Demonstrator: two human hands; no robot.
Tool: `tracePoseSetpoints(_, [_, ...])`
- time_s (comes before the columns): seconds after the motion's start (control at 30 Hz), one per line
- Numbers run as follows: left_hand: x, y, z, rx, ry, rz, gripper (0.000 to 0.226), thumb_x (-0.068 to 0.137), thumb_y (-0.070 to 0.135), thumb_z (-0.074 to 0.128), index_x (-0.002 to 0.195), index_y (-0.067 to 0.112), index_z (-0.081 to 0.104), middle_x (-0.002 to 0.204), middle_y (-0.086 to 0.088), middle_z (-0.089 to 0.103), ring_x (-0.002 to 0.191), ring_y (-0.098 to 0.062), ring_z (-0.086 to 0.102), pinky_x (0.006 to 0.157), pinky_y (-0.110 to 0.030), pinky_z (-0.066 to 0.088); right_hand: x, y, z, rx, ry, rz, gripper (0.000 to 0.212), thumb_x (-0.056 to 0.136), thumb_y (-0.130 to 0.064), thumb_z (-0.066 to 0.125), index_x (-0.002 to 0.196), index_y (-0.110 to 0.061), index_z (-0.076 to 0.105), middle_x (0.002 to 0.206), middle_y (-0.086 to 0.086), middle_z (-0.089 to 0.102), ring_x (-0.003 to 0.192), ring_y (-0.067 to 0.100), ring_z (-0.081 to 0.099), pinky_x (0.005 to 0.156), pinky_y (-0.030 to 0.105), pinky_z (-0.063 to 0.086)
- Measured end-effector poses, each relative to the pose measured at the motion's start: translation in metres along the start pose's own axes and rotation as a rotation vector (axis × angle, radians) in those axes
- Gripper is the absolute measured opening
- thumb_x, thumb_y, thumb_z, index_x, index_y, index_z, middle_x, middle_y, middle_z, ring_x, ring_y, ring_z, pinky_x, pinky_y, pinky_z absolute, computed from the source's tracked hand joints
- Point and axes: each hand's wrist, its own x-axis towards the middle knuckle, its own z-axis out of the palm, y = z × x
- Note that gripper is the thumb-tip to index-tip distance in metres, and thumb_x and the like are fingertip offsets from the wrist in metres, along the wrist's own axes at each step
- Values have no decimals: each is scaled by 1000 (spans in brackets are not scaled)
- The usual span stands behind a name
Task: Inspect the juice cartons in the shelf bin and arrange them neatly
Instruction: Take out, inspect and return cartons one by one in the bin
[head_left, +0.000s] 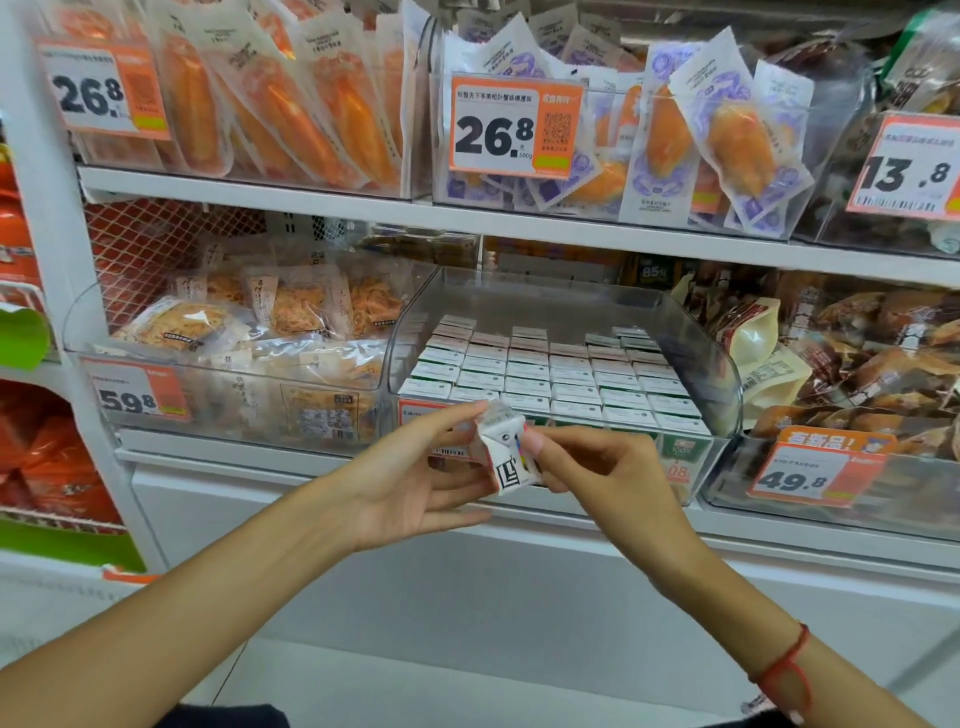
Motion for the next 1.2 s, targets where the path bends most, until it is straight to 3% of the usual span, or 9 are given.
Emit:
tracePoseSetpoints(0.1, [0,1,-3,-16,-37,-98,57,68,51,79,111,16,65,101,-10,73,83,-17,73,77,-39,61,2,-2,0,50,31,99,26,70,-50,67,82,-30,79,79,-8,76,70,0,68,63,15,54])
tracePoseSetpoints(0.23, [2,0,-4,-16,-47,-137,73,53,51,83,114,15,64,99,-10,74,86,-18,74,70,-38,61,2,-3,1,61,22,142,29,70,-50,67,82,-28,79,78,-8,76,71,-1,68,59,13,52])
tracePoseSetpoints(0.4, [4,-1,-3,-20,-10,-86,62,67,49,80,116,16,64,104,-12,74,85,-18,74,71,-36,62,3,-2,-1,73,7,180,27,72,-47,67,85,-27,79,80,-8,76,72,-1,68,60,12,51])
tracePoseSetpoints(0.6, [7,-7,5,100,149,342,52,76,32,78,121,30,53,97,-3,77,89,-21,75,77,-29,60,6,0,-7,169,-90,355,37,80,-53,62,103,-27,76,103,-3,75,99,12,69,77,23,57])
tracePoseSetpoints(0.77, [3,-7,14,64,114,539,60,69,30,80,119,33,47,99,1,77,93,-17,74,74,-19,57,6,-2,-8,223,-147,394,48,73,-38,74,118,-26,63,104,-5,75,100,8,70,84,24,55])
tracePoseSetpoints(0.9, [4,-11,20,68,84,538,63,71,36,75,126,22,47,108,3,75,103,-14,70,89,-26,55,3,-4,-6,149,-29,309,50,64,-43,77,111,-27,68,94,-13,76,90,2,70,77,18,56])
tracePoseSetpoints(1.03, [5,-12,23,43,77,550,57,72,33,74,123,15,57,108,-2,75,102,-17,71,78,-19,56,3,0,-3,-103,277,42,50,61,-29,87,105,-27,63,91,-15,68,82,-6,63,63,10,50])
tracePoseSetpoints(1.2, [5,-14,26,-48,74,443,52,72,35,77,118,15,65,105,-6,76,98,-20,73,80,-23,58,0,6,-1,-372,226,-156,52,65,-31,87,109,-24,58,103,-9,59,91,3,58,72,15,49])
